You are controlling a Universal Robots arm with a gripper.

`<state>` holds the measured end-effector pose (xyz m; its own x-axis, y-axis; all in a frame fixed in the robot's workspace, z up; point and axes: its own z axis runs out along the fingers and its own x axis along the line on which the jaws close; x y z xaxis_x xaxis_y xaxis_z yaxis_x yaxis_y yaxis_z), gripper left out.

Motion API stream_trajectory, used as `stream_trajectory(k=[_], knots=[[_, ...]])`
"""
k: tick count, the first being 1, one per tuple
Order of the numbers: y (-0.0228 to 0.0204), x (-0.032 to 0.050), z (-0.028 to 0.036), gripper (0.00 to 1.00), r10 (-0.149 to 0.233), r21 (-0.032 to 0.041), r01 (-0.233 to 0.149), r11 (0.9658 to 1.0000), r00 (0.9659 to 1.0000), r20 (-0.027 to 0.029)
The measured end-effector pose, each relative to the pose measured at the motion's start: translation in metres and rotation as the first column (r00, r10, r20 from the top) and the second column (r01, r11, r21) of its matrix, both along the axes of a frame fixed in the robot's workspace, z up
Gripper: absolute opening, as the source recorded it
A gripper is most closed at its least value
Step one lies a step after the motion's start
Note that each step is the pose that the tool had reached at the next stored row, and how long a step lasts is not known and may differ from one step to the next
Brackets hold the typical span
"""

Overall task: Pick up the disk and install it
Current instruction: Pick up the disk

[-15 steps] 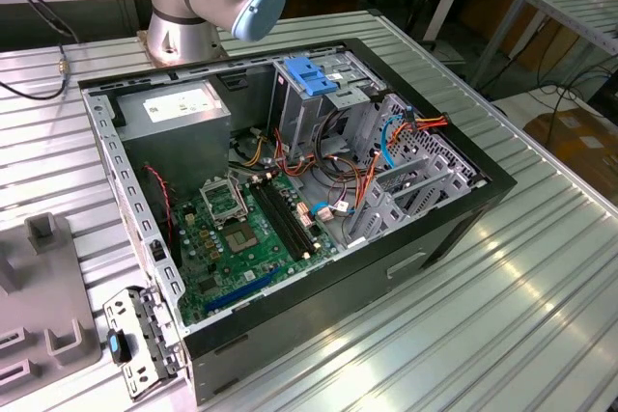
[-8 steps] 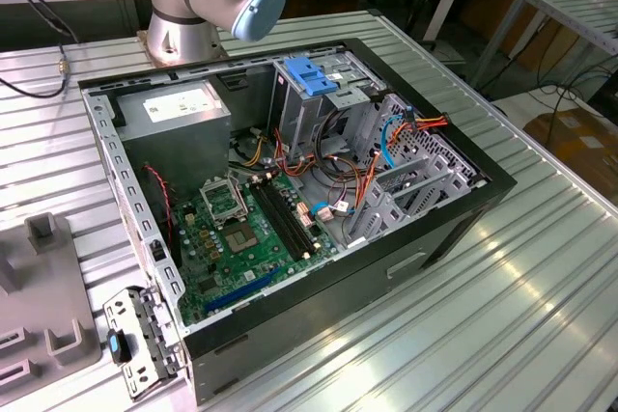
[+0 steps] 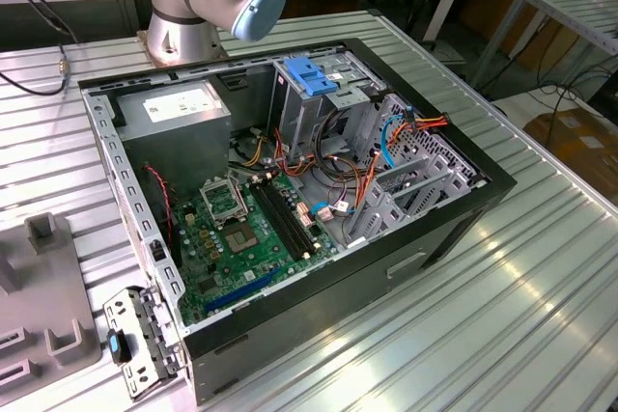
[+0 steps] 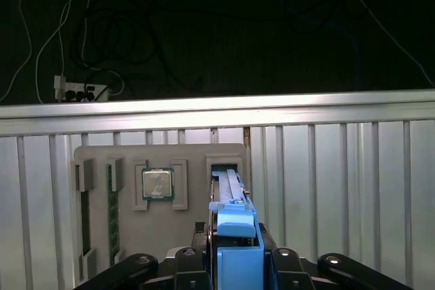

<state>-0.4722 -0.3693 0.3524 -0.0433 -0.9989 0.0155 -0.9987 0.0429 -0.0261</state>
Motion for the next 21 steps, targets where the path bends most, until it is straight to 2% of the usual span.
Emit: stream_trajectory(k=[9, 21], knots=[[0.0000, 0.0000, 0.0113, 0.37, 0.000, 0.0000, 0.000, 1.0000, 1.0000, -0.0001], [0.0000, 0.0000, 0.0224, 0.37, 0.000, 0.0000, 0.000, 1.0000, 1.0000, 0.0000]])
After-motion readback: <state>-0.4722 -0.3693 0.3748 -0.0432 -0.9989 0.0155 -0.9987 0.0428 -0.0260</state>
